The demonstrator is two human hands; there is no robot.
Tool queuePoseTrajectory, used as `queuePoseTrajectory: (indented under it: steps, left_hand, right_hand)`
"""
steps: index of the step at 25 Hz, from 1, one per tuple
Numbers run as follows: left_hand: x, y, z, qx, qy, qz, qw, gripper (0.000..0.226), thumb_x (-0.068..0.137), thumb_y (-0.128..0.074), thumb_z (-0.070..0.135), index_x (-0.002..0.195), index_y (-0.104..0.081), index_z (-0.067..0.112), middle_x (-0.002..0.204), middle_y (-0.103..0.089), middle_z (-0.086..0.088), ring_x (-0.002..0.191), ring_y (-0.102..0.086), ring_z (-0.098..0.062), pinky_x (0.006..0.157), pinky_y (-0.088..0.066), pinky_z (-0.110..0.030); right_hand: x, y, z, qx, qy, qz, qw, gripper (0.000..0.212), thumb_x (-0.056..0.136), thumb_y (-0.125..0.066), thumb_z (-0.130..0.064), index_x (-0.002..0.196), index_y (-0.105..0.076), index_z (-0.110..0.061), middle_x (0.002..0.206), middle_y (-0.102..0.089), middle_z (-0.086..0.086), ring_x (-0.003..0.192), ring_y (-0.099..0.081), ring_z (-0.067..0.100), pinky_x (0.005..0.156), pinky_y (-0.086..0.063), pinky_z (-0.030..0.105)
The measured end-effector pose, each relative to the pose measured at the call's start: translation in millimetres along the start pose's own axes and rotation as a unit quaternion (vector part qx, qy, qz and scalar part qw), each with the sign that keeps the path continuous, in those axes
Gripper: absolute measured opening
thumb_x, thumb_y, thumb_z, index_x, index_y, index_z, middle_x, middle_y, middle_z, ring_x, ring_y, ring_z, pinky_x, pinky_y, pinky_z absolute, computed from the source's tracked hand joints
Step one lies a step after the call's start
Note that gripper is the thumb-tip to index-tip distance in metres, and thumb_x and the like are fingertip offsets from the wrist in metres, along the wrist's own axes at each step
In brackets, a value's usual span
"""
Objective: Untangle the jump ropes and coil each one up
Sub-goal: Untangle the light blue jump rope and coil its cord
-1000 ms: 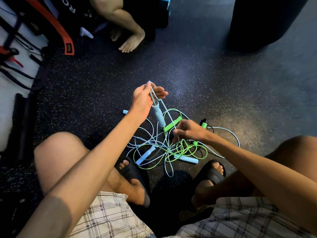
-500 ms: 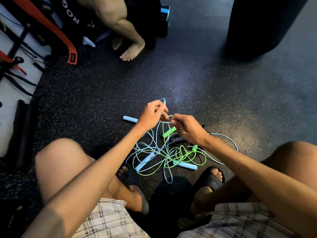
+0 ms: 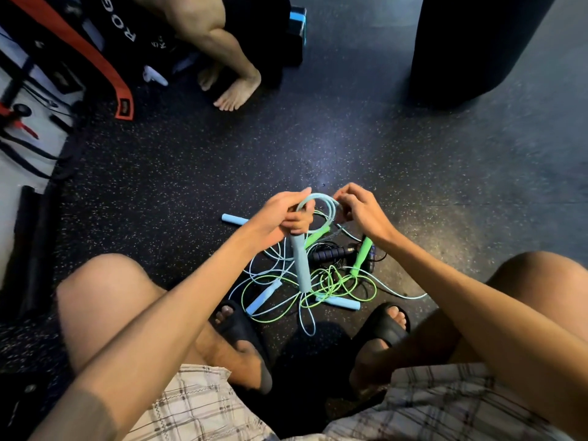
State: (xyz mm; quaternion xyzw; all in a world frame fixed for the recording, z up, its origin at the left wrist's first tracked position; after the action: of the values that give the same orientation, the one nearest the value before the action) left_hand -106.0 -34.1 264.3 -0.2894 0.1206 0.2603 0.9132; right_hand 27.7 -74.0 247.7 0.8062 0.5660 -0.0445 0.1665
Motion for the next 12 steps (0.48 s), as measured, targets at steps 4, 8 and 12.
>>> queuePoseTrajectory:
  steps: [4, 8, 12]
  left_hand:
    - [2.4, 17.6, 12.2, -0.137, -0.045, 0.078, 0.986, 0.029, 0.105, -0.037, 0.022, 0.086, -0.053, 0.008, 0.052, -0.035, 0.004, 0.046, -0.034, -0.01, 0.051, -0.036, -0.023]
    - [-0.6, 39.8, 16.2, -0.151, -0.092, 0.189, 0.966, 0.027, 0.104, -0.04, 0.014, 0.089, -0.06, 0.003, 0.061, -0.057, -0.004, 0.059, -0.057, -0.016, 0.062, -0.054, -0.027]
    - [-2.6, 52.0, 15.3, -0.11, -0.118, 0.242, 0.957, 0.024, 0.103, -0.042, 0.011, 0.089, -0.06, 0.003, 0.063, -0.067, -0.004, 0.061, -0.068, -0.017, 0.07, -0.058, -0.031]
  right_hand:
    - [-16.3, -32.5, 41.2, 0.042, -0.121, -0.123, 0.984, 0.022, 0.091, -0.031, 0.005, 0.094, -0.05, -0.004, 0.08, -0.07, 0.025, 0.073, -0.068, 0.031, 0.071, -0.051, 0.036]
    - [-33.3, -56.7, 61.9, -0.058, -0.132, -0.22, 0.965, 0.006, 0.097, -0.05, 0.0, 0.096, -0.055, -0.002, 0.097, -0.074, 0.021, 0.086, -0.072, 0.024, 0.088, -0.055, 0.038]
    - [-39.4, -67.3, 66.1, -0.12, -0.092, -0.255, 0.955, 0.011, 0.094, -0.063, -0.01, 0.092, -0.052, -0.008, 0.095, -0.075, 0.02, 0.084, -0.069, 0.021, 0.076, -0.054, 0.029]
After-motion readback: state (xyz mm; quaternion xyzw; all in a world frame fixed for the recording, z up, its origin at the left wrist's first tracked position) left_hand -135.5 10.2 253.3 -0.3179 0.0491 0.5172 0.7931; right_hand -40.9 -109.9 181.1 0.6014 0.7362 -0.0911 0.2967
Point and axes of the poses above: each hand's wrist, its own x-axis towards the middle knuckle, its own y-axis out of the back of the hand, z = x × y, the point moved 9 cm from there along x, towards the middle knuckle
